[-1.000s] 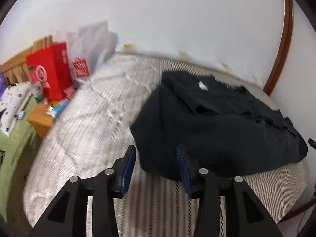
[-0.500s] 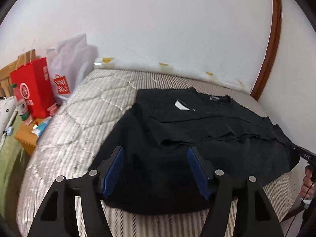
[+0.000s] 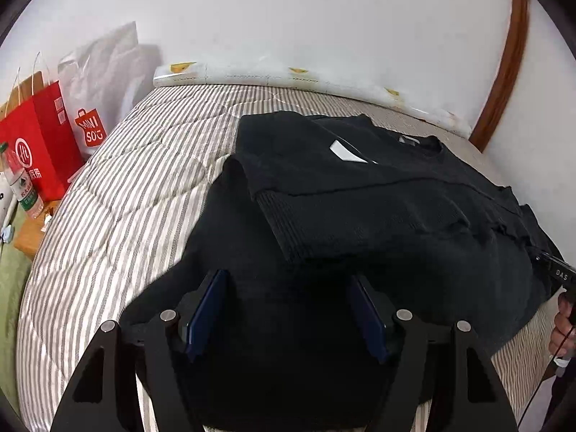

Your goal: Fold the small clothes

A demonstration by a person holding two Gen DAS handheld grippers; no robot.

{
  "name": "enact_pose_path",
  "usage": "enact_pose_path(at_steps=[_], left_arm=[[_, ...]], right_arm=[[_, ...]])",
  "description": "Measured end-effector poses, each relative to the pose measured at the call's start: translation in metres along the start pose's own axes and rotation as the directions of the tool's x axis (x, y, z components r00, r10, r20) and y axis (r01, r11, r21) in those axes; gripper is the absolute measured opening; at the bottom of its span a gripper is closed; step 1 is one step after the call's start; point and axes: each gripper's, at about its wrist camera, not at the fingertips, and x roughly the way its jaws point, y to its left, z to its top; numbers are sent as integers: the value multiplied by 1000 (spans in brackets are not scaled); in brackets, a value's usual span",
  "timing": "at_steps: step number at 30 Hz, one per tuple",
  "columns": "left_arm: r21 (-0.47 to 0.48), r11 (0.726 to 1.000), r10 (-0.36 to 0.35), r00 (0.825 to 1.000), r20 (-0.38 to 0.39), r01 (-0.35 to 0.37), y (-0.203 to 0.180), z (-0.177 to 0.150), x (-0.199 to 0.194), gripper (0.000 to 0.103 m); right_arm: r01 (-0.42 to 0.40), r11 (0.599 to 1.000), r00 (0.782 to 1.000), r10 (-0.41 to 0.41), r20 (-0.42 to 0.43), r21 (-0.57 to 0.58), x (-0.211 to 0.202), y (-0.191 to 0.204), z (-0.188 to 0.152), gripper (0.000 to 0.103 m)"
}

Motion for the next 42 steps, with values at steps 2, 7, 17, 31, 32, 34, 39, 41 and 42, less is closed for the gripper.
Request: enact_pose_path(at_steps=[2, 7, 17, 31, 32, 34, 39, 41, 42], left_arm=[[10, 1000, 17, 1000, -10, -17, -3, 8, 6, 68], [20, 999, 42, 999, 0, -42, -10, 25, 14, 65], [-51, 997, -48, 998, 30, 50, -4, 66, 33, 64], [-137, 989, -42, 998, 40, 47, 13, 127, 68, 64], [-134, 990, -43, 999, 32, 46, 14, 127, 71, 64], [-116, 993, -35, 999, 11, 36, 12, 126, 78, 64], [-82, 997, -5, 1000, -2, 5, 6, 123, 92, 52], [-72, 997, 1, 1000, 2, -1, 3, 124, 94, 45], [-68, 998, 6, 1000, 4, -5, 2, 125, 94, 41]], right_arm=[[17, 1000, 1000, -17, 0, -3, 2, 0, 6, 21], [34, 999, 999, -34, -1, 8, 5, -2, 22, 21], [-2, 998, 999, 4, -33, 55, 34, -12, 72, 21], [83, 993, 996, -84, 3, 80, 66, -33, 135, 27], [96, 992, 995, -97, 11, 77, 65, -37, 135, 29], [121, 990, 992, -122, 19, 67, 65, -42, 133, 43], [138, 987, 990, -136, -25, 81, 81, -59, 130, 49], [135, 987, 990, -133, -38, 82, 88, -61, 129, 49], [140, 988, 989, -137, -46, 71, 93, -60, 130, 49]])
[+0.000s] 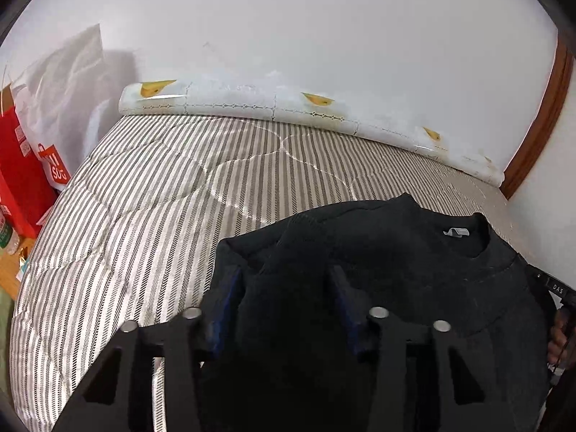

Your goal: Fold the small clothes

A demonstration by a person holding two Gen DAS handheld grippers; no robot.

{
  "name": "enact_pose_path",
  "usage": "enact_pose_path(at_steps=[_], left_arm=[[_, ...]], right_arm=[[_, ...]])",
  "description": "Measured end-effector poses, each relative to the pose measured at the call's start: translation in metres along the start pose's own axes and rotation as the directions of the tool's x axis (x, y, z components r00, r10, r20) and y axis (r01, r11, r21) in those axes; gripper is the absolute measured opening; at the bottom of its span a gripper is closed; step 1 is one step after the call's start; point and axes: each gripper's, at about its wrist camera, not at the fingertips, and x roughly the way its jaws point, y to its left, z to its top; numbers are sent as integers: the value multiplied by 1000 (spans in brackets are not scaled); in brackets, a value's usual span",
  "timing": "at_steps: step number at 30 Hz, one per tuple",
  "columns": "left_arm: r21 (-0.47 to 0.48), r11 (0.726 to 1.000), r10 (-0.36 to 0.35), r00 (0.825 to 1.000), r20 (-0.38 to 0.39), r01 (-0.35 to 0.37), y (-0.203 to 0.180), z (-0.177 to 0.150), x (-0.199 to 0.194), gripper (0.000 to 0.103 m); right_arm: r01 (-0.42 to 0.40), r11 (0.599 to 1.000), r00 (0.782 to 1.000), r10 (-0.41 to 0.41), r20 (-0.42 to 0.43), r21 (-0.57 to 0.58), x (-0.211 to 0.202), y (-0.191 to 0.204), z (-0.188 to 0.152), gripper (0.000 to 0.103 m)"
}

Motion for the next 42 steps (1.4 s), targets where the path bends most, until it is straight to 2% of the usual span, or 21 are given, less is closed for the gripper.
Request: enact_pose_path(at_steps=[3, 4, 5, 7, 10, 11, 14, 16, 22, 24, 26, 29, 35, 42], left_arm=[[18, 1000, 17, 1000, 17, -17, -4, 2, -1, 31], [20, 1000, 21, 999, 31, -22, -4, 2, -2, 29], [18, 1000, 22, 999, 44, -22, -4, 2, -4, 24], [-1, 1000, 29, 996, 85, -29, 0, 4, -10, 20], [-23, 1000, 22, 995, 93, -20, 5, 4, -11, 20], [-14, 1000, 29, 996, 81, -28, 4, 4, -8, 20], [1, 999, 49, 997, 52, -49, 0, 3, 1, 21], [5, 998, 58, 997, 49, -58, -1, 3, 3, 23], [1, 997, 71, 997, 41, -71, -1, 3, 2, 31], [4, 996, 86, 996, 40, -86, -1, 3, -1, 41], [5, 996, 90, 995, 37, -90, 1, 2, -5, 46], [-18, 997, 79, 996, 34, -78, 8, -1, -14, 63], [-52, 997, 64, 997, 47, -61, 27, -14, -43, 66], [-89, 991, 103, 993, 61, -97, 61, -40, -90, 67]], right_arm=[[16, 999, 1000, -17, -23, -37, 8, 8, 3, 43], [31, 998, 999, -32, -22, -47, 10, 10, 4, 32], [47, 997, 999, -48, -16, -57, 10, 11, 4, 26], [13, 998, 1000, -12, 24, -66, 2, 10, 7, 19], [-40, 999, 990, 42, 132, -18, -19, -5, 11, 18], [-49, 999, 989, 49, 137, -1, -20, -8, 13, 18], [-8, 1000, 998, 7, 60, 14, 3, -9, 14, 18], [35, 999, 999, -35, 6, -10, 21, -3, 11, 19], [49, 998, 999, -49, 11, -29, 19, 2, 10, 25], [55, 998, 998, -54, 19, -26, 12, 3, 10, 26], [63, 998, 998, -62, 31, -19, 4, 5, 9, 26], [40, 999, 998, -40, 41, -15, -12, 11, 9, 27], [2, 998, 997, 4, 82, -63, -48, 47, 7, 40], [-106, 980, 986, 124, 107, -166, -97, 138, -13, 54]])
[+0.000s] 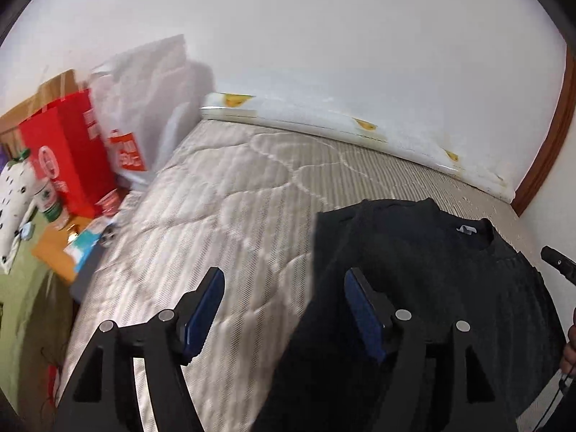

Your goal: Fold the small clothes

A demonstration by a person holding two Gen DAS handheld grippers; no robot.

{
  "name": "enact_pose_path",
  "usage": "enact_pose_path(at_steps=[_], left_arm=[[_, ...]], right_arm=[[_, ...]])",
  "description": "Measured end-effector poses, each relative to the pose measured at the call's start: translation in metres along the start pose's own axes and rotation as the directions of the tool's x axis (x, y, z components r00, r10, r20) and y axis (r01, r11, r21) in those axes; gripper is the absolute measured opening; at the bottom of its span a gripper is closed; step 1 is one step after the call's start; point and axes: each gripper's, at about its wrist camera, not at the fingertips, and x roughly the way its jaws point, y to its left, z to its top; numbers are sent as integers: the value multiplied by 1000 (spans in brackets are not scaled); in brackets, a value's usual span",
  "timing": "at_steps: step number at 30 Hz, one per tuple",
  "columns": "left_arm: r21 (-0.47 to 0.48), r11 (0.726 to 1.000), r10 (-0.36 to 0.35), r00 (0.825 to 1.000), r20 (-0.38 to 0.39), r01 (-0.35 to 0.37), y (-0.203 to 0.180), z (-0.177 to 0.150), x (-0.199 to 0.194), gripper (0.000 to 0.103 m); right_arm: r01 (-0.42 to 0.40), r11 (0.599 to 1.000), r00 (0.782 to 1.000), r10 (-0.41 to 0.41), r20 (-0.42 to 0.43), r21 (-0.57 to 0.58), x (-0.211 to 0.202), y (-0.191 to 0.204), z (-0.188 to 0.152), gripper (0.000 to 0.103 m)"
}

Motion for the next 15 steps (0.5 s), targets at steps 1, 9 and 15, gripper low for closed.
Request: enact_pose_path(at_steps=[1, 9, 15], left_arm=[[-8, 1000, 3, 1000, 1, -3, 8, -4, -7, 67], [-63, 997, 37, 999, 6, -36, 64, -31, -49, 68], [-114, 991, 68, 998, -18, -69, 102, -47, -72, 68]], right_arm=[[-15, 1000, 1000, 15, 1, -16, -4, 13, -2, 56], [-126, 971, 992, 125, -22, -201, -35, 142, -35, 61], [-202, 915, 979, 181, -91, -350, -54, 228, -84, 62]])
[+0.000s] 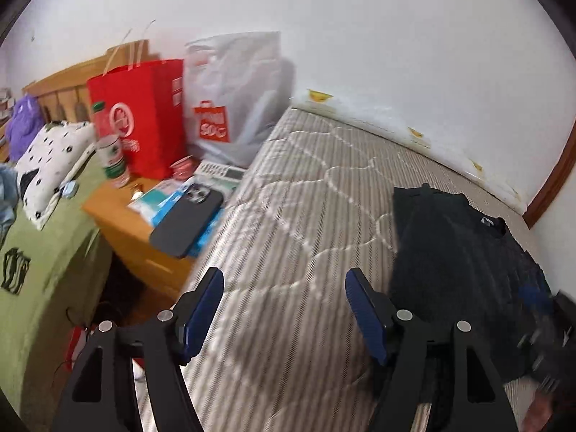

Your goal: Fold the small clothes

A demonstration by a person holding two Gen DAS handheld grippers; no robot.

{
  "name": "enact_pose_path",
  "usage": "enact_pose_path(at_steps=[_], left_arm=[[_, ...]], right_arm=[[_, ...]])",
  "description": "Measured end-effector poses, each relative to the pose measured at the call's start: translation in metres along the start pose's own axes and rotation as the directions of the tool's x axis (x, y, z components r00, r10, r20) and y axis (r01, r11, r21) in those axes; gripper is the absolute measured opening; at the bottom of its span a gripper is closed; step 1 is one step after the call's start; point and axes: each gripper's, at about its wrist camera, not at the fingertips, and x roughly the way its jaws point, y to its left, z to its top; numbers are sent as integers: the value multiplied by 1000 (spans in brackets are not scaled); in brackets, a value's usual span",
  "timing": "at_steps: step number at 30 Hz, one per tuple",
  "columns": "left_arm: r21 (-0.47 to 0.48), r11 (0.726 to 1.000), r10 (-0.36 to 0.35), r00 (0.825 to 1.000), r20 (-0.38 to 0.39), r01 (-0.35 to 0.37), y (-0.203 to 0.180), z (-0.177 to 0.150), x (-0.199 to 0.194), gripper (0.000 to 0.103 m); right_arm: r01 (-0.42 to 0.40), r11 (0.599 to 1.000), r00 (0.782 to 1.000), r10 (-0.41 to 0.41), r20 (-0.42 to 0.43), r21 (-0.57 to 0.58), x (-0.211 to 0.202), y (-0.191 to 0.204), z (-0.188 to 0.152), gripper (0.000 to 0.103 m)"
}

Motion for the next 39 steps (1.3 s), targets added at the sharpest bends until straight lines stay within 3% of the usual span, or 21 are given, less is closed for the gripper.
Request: enact_pose_path(at_steps=[7, 13, 20, 23, 25, 27, 31, 35, 39], left_arm=[[-42, 999, -29, 1000, 10, 29, 35, -15, -17, 68], [-71, 996, -55, 998, 8, 55, 51, -25, -15, 69], [-85, 993, -84, 996, -9, 83, 52, -32, 0, 69], [-93, 992, -88, 996, -17, 86, 50, -32, 7, 69], [-98, 992, -87, 996, -24, 85, 47, -31, 11, 69], [-95, 992, -86, 996, -31, 83, 44, -30, 14, 69], [-57, 996, -69, 997, -41, 67, 27, -28, 17, 69], [-45, 996, -78, 996, -48, 76, 2, -27, 20, 69], [-13, 994, -108, 993, -53, 108, -38, -27, 20, 69]], right_arm=[[-19, 957, 999, 6, -46, -291, 2, 98, -44, 62], [94, 883, 992, -124, -36, -460, 25, 136, -71, 62], [179, 874, 984, -168, 64, -452, 43, 138, -55, 59], [222, 855, 975, -189, 118, -469, 51, 145, -53, 46], [253, 844, 967, -212, 138, -474, 58, 151, -53, 30], [277, 839, 961, -234, 148, -468, 61, 153, -53, 22], [203, 911, 976, -157, 153, -359, 35, 130, -40, 18], [215, 947, 961, -162, 224, -240, -6, 91, -26, 17], [209, 975, 948, -184, 262, -74, -48, 28, -17, 16]])
